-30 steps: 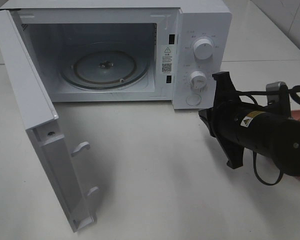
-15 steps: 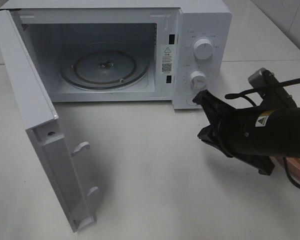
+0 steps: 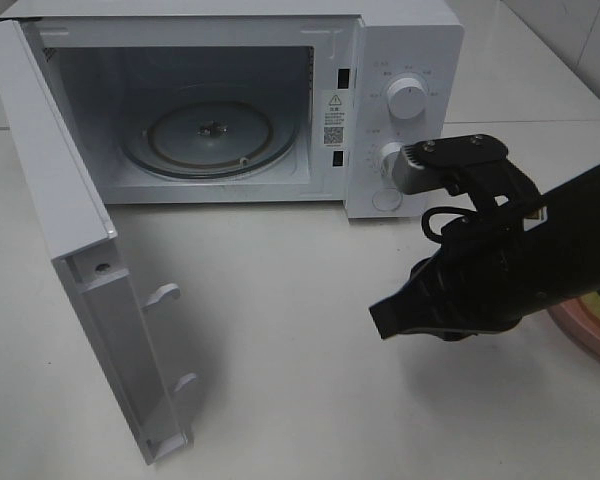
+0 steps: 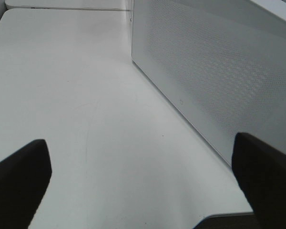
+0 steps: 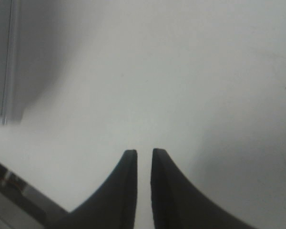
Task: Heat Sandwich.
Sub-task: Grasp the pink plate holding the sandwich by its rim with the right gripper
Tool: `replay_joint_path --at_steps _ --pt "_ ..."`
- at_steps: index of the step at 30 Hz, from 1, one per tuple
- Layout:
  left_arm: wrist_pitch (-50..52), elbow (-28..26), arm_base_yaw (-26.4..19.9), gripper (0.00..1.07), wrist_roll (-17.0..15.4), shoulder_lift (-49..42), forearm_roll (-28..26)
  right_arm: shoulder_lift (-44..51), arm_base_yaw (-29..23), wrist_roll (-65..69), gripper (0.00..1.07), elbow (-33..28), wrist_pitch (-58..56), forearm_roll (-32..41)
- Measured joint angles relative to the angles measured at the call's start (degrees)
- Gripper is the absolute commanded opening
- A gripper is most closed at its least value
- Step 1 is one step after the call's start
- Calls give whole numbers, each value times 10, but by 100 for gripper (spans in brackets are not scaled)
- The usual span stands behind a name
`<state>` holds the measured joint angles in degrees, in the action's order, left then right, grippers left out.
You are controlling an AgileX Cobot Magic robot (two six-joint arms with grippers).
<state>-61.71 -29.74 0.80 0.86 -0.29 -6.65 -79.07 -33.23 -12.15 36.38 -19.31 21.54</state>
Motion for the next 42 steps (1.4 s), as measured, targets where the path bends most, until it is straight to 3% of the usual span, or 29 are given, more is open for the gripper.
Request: replay_joint_path --at_steps 7,12,17,18,19,23,26,32,42 --pt "0 0 0 98 0 0 0 1 0 -20 21 41 -117 -81" --pt "0 0 0 98 0 0 0 1 1 29 30 72 -182 -142" --pt "0 0 0 98 0 0 0 1 22 70 52 96 -222 -164" --pt "0 0 0 98 0 0 0 1 37 76 65 99 -230 -173" --pt "0 0 0 98 0 0 0 1 37 76 65 99 -230 -173" --pt "0 0 0 98 0 0 0 1 68 77 93 99 -242 -194" --pt "0 0 0 98 0 0 0 1 81 74 96 99 -242 -202" --pt "0 0 0 98 0 0 0 1 140 72 93 99 -244 -219" --pt "0 0 0 98 0 0 0 1 197 72 90 99 -240 -231"
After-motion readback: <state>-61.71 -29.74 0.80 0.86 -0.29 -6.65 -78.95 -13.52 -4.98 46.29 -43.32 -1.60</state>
